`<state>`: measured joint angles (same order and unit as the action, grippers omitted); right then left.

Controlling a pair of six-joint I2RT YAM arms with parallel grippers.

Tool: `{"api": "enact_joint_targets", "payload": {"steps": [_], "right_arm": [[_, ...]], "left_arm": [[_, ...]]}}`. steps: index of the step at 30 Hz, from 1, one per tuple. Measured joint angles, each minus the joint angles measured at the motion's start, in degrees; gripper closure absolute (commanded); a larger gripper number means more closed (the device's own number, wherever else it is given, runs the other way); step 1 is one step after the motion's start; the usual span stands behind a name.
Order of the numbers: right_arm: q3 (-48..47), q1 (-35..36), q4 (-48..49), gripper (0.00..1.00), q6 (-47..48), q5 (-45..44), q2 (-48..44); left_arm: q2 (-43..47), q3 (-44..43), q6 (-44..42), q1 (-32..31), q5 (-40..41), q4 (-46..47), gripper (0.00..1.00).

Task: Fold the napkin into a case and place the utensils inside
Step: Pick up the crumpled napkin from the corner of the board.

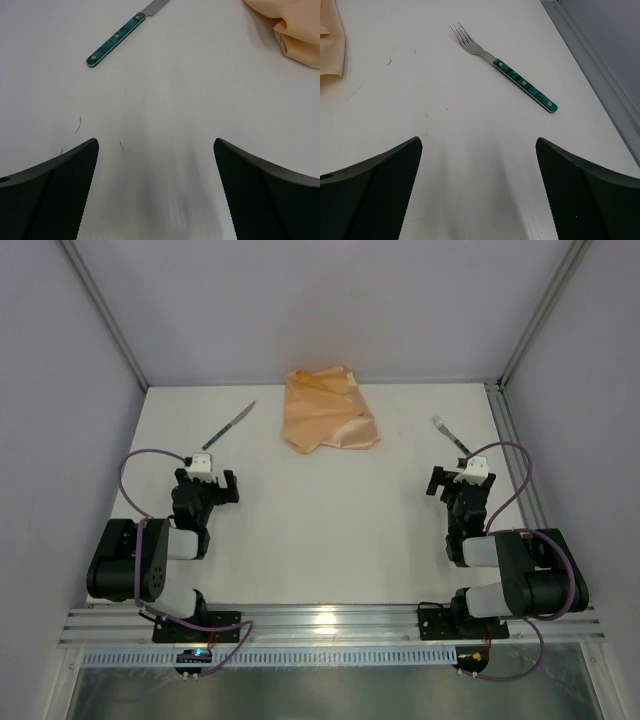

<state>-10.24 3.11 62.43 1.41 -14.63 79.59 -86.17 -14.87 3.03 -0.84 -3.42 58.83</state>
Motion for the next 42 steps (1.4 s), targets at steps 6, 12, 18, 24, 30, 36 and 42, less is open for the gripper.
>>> {"api": "enact_joint_targets", "payload": {"steps": [6,12,18,24,30,36,42], "right_arm": [[-5.92,-0.24,-14.58,0.01,-1.20,-0.24,-6.25],[-33.92,-0.83,-38.10,0.37,-10.97,6.80,-14.91],[-56.02,6.64,-51.80,0.40,-17.51,9.09,-4.48],[-71.34,10.91,-67.23,0.52,-23.63,12.94,17.31],[-82.16,11.06,-74.69,0.53,-30.38,19.06,36.83],[-94.62,12.20,-76.94,0.55,-37.62,23.85,51.36],[-101.18,12.52,-76.63,0.58,-45.46,26.03,59.71]], "left_arm": [[0.00,0.00,0.00,0.00,0.00,0.00,0.01],[2.73,-3.26,-0.04,0.15,-0.39,-10.12,0.01],[4.83,-35.65,-3.54,0.22,-1.22,-44.11,0.11],[5.31,-50.90,-9.38,0.24,-3.96,-69.13,0.16],[4.92,-48.68,-11.96,0.22,-4.11,-86.42,0.16],[6.21,-46.56,-12.55,0.22,-3.02,-92.65,0.16],[6.64,-46.29,-12.50,0.22,-2.60,-93.44,0.16]]}}
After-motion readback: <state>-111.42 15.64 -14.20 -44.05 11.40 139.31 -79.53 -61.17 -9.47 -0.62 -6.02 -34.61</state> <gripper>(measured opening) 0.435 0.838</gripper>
